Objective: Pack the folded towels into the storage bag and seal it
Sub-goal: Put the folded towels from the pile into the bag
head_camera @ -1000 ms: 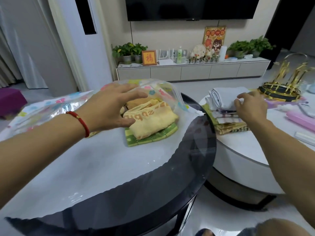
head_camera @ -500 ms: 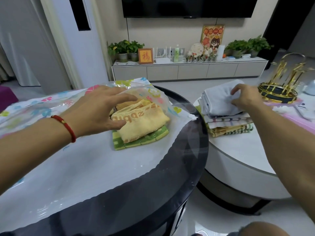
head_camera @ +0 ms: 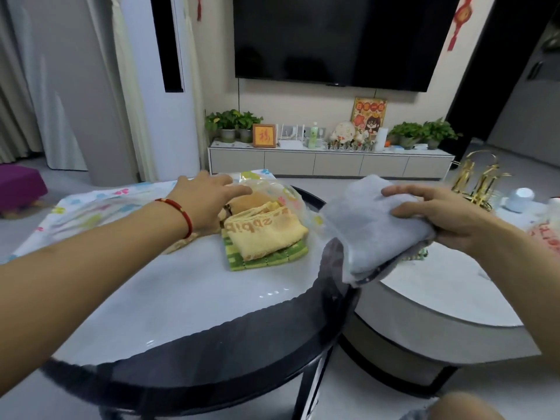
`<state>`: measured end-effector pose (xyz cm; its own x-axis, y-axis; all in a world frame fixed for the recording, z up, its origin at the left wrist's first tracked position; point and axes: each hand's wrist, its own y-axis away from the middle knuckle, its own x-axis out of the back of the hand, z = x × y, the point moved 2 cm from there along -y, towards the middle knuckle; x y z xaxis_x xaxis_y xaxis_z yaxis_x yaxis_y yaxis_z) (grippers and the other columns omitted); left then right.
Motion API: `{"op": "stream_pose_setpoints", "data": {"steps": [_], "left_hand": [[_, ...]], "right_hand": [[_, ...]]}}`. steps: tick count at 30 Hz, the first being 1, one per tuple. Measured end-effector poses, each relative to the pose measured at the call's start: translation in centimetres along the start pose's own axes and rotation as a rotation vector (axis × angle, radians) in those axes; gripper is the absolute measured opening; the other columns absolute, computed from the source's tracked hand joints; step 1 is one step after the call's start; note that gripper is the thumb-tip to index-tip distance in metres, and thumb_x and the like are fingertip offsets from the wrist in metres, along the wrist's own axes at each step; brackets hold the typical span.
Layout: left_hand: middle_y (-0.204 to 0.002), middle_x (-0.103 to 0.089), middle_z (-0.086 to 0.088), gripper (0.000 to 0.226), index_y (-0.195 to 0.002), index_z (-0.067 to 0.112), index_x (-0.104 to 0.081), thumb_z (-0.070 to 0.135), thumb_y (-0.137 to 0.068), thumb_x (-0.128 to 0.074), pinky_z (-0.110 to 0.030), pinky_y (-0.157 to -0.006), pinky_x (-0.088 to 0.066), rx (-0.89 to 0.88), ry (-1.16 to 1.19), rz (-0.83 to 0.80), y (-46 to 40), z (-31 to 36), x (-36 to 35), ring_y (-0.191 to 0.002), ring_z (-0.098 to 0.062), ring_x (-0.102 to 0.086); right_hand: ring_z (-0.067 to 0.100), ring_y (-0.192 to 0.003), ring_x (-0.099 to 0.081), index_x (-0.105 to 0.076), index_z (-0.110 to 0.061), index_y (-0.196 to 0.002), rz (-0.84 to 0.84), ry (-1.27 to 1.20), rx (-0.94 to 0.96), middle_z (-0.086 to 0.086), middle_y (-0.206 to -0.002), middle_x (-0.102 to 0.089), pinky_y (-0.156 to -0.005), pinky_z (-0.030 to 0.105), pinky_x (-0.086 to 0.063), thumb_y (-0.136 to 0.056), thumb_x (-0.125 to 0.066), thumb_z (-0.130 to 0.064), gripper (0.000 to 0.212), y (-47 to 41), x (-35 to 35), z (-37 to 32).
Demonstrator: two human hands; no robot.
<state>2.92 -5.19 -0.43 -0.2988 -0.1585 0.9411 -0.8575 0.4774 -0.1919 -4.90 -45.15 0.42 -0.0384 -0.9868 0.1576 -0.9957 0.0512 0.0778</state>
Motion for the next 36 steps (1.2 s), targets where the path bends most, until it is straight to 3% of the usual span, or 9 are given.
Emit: {"op": "stream_pose_setpoints", "data": {"steps": [3, 8, 12, 16, 20, 26, 31, 34, 36], "left_hand": [[-0.144, -0.043, 0.001, 0.074, -0.143, 0.055, -0.021, 0.022, -0.086, -0.056, -0.047, -0.083, -0.048, 0.062, -0.079, -0.053, 1.6, -2.1, -1.0, -0.118, -0.034, -0.047], [-0.128, -0.058, -0.004, 0.073, -0.145, 0.047, -0.033, 0.007, -0.086, -0.049, -0.04, -0.083, -0.049, 0.064, 0.073, -0.105, 4.2, -4.5, -1.5, -0.113, -0.031, -0.057], [-0.128, -0.06, -0.001, 0.072, -0.143, 0.042, -0.039, 0.002, -0.085, -0.052, -0.031, -0.068, -0.04, 0.028, 0.019, 0.038, 4.1, -6.4, 1.2, -0.111, -0.028, -0.058], [-0.13, -0.06, -0.001, 0.077, -0.144, 0.042, -0.038, -0.001, -0.081, -0.052, -0.035, -0.067, -0.046, 0.018, -0.017, 0.119, 3.7, -7.7, 4.5, -0.11, -0.029, -0.059], [-0.132, -0.059, -0.001, 0.081, -0.147, 0.043, -0.033, -0.002, -0.082, -0.051, -0.036, -0.066, -0.049, 0.033, -0.014, 0.087, 4.1, -7.5, 4.9, -0.109, -0.029, -0.059], [-0.134, -0.058, 0.001, 0.082, -0.148, 0.043, -0.031, -0.003, -0.083, -0.051, -0.044, -0.073, -0.054, 0.014, 0.039, 0.075, 4.6, -6.6, 3.5, -0.111, -0.029, -0.056], [-0.132, -0.059, -0.006, 0.089, -0.148, 0.052, -0.026, -0.006, -0.084, -0.05, -0.047, -0.077, -0.056, 0.015, 0.105, -0.012, 4.6, -6.7, 3.3, -0.102, -0.032, -0.06], [-0.13, -0.059, -0.009, 0.091, -0.146, 0.053, -0.027, -0.008, -0.083, -0.051, -0.046, -0.084, -0.053, 0.009, 0.175, -0.061, 4.9, -7.0, 3.5, -0.105, -0.033, -0.058], [-0.133, -0.059, -0.008, 0.088, -0.148, 0.05, -0.026, -0.003, -0.086, -0.057, -0.046, -0.09, -0.051, -0.009, 0.177, -0.071, 5.1, -7.0, 3.8, -0.11, -0.032, -0.056]], "right_hand": [[0.029, -0.09, -0.077, -0.08, -0.019, -0.11, -0.212, -0.109, -0.039, 0.014, -0.114, -0.078, -0.065, 0.037, -0.065, -0.07, -0.081, -0.008, 0.042, 2.7, -5.6, 0.9], [0.026, -0.101, -0.076, -0.081, -0.016, -0.111, -0.42, -0.165, -0.063, 0.005, -0.118, -0.077, -0.08, 0.036, -0.064, -0.074, -0.083, -0.003, 0.039, 1.9, -17.7, 2.8], [0.024, -0.089, -0.076, -0.08, -0.012, -0.111, -0.374, -0.377, -0.103, 0.015, -0.115, -0.076, -0.069, 0.034, -0.063, -0.084, -0.074, 0.005, 0.032, -1.2, -26.7, 4.0], [0.024, -0.079, -0.074, -0.073, -0.012, -0.121, -0.106, -0.714, -0.028, 0.012, -0.099, -0.076, -0.068, 0.036, -0.06, -0.086, -0.074, 0.003, 0.038, -3.1, -34.0, 5.7], [0.027, -0.109, -0.067, -0.065, -0.024, -0.131, 0.03, -0.299, -0.138, 0.008, -0.125, -0.062, -0.093, 0.044, -0.061, -0.088, -0.075, -0.02, 0.044, -1.9, -39.1, 11.2], [0.024, -0.119, -0.057, -0.041, -0.02, -0.153, -0.018, 0.05, 0.025, 0.003, -0.126, -0.059, -0.105, 0.041, -0.051, -0.093, -0.067, -0.029, 0.066, -0.6, -41.8, 11.8], [0.036, -0.121, -0.053, -0.043, -0.006, -0.144, 0.08, 0.216, 0.002, 0.022, -0.142, -0.046, -0.099, 0.038, -0.047, -0.099, -0.06, -0.017, 0.049, -3.6, -44.0, 10.3], [0.039, -0.126, -0.051, -0.035, -0.008, -0.151, -0.026, 0.257, -0.031, 0.023, -0.148, -0.036, -0.102, 0.039, -0.046, -0.099, -0.063, -0.021, 0.06, -6.2, -44.5, 9.8], [0.04, -0.113, -0.062, -0.028, -0.012, -0.157, -0.141, 0.271, -0.04, 0.024, -0.144, -0.043, -0.094, 0.044, -0.056, -0.095, -0.067, -0.022, 0.074, -7.4, -43.9, 9.8]]}}
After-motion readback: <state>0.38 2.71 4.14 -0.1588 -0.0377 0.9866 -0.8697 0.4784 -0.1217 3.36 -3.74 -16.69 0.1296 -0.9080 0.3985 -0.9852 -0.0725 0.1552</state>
